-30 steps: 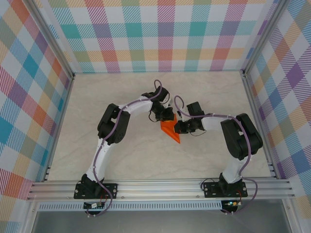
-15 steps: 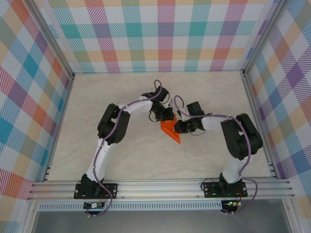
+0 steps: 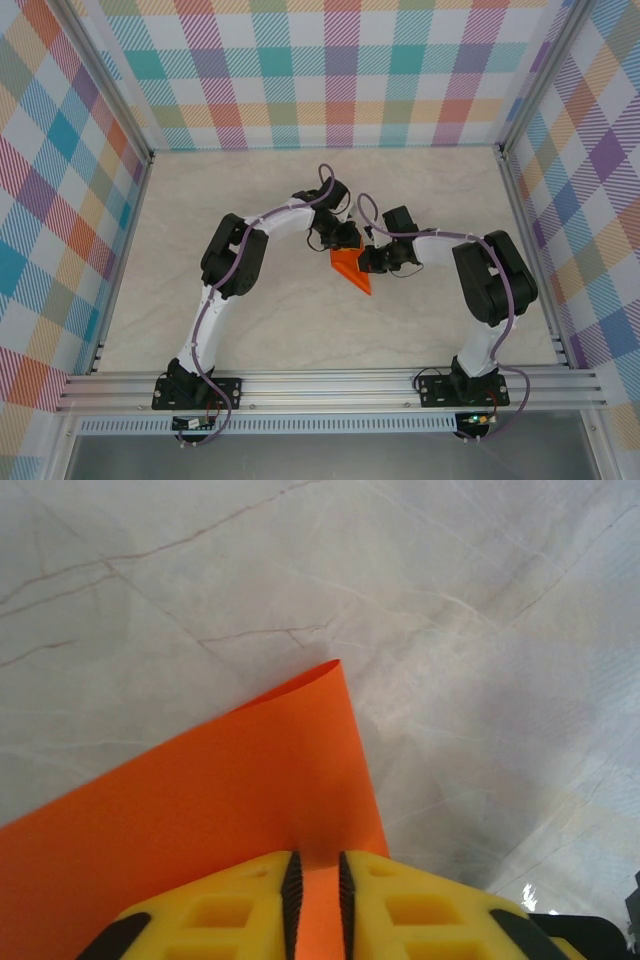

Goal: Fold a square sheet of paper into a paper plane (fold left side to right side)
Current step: Third fold the triangle at the center of the table.

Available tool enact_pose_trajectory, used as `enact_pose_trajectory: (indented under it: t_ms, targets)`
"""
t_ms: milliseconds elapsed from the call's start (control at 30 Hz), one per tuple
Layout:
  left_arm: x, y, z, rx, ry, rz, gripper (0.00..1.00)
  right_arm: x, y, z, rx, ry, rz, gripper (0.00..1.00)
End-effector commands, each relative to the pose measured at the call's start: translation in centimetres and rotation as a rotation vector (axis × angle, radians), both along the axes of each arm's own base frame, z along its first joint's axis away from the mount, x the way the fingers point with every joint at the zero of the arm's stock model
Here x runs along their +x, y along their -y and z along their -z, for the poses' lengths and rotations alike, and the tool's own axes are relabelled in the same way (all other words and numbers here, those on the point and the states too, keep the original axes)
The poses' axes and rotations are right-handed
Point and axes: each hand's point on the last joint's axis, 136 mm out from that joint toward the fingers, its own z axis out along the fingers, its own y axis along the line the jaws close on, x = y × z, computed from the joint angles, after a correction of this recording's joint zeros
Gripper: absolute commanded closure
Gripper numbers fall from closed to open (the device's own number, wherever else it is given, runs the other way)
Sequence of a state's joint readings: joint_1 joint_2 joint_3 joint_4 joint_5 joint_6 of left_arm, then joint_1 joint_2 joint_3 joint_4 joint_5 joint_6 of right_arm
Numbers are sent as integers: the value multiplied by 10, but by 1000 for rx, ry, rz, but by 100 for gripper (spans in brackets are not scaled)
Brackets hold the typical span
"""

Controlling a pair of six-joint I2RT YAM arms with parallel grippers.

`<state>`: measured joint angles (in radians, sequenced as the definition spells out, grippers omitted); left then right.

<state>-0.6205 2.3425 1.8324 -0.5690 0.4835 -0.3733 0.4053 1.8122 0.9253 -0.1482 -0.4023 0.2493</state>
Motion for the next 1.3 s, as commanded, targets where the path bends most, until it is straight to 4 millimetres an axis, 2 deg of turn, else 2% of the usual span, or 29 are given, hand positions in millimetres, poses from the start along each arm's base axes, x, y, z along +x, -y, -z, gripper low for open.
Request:
enact_pose_trajectory:
  t_ms: [0, 267, 400, 533, 700, 833, 933, 1100, 1267]
  targets:
    - [-5, -9, -12, 47, -15, 4, 76, -23, 14, 32, -77, -128, 19, 100]
    - [25, -19, -38, -44, -26, -51, 67, -26, 12, 35, -95, -129, 7, 100]
    - [35, -29, -54, -70, -15, -72, 70, -26, 12, 34, -96, -125, 6, 100]
    - [19, -40, -63, -89, 4, -73, 84, -26, 11, 34, -94, -124, 4, 100]
    - [-18, -50, -61, -169, -18, -114, 91, -26, 11, 33, -90, -123, 1, 100]
    - [-43, -39, -65, -234, -33, -97, 92, -26, 10, 34, -91, -125, -1, 100]
    - [-55, -22, -66, -263, -32, -55, 92, -26, 11, 34, -94, -124, 0, 100]
    - [-62, -6, -47, -227, -53, -37, 92, -26, 10, 34, -94, -125, -4, 100]
    - [-60, -10, -32, -170, -51, -53, 92, -26, 10, 34, -93, -122, -5, 100]
